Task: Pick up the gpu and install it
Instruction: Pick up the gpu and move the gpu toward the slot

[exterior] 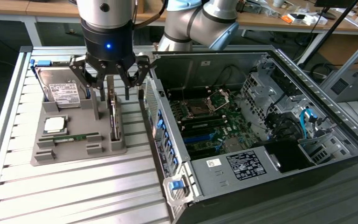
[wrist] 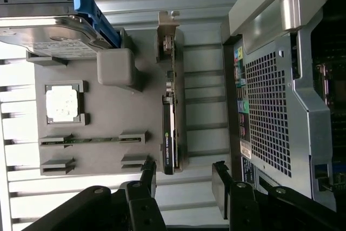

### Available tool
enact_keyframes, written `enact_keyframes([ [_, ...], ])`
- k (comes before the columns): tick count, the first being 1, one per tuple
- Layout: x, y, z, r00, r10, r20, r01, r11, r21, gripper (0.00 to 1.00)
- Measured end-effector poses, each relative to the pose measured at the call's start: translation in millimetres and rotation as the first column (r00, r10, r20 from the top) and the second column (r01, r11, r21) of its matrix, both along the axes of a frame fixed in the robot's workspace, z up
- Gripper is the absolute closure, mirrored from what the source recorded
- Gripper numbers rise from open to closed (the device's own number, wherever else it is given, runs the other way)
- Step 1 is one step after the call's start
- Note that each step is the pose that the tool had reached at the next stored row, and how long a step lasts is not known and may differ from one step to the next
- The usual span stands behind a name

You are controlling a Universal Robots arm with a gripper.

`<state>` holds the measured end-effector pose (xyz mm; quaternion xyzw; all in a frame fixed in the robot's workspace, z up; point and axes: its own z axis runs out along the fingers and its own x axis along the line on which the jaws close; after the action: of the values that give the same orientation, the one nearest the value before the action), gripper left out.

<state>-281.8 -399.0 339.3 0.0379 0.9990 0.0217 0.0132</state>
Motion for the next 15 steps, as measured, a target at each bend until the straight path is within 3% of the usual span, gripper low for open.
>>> enact_keyframes([
  [15, 0.0, 0.0, -3.0, 1.0, 0.0, 0.0, 0.0, 1.0, 0.0, 0.46],
])
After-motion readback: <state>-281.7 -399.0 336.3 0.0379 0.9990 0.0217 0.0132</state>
